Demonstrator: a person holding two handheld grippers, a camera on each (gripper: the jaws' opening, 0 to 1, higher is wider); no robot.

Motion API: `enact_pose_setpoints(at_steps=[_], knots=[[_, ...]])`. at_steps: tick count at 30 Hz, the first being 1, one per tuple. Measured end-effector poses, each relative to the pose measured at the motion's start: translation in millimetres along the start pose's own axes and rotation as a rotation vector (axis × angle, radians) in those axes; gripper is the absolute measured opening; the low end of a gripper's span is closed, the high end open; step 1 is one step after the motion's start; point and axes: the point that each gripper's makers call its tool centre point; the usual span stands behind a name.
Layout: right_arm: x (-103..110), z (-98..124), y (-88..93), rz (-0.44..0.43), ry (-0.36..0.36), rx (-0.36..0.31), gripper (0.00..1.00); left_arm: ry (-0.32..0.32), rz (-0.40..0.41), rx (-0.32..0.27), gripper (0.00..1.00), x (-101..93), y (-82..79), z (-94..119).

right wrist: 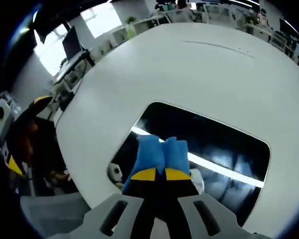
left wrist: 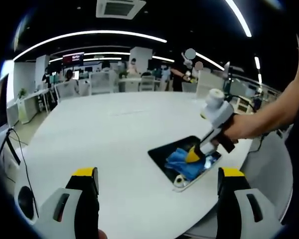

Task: Wipe the mirror surface with the cleaning cloth until all visible marks leave the cleaned area.

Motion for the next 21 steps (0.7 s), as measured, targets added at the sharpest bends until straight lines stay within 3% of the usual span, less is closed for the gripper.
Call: enact_pose_setpoints(at_steps=[21], knots=[[21, 10, 22.1, -0.002, -0.030, 0.017, 0.00, 0.004, -0.011, 0.009, 0.99, 7.0, -4.2, -5]])
Point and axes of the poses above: the point that each gripper's makers call its tool centre point, and the gripper's own axes: z roughly backward along the fingers, x roughly to its left, y roughly out of its underside, and after that the axes turned 15 degrees about z, right-handed
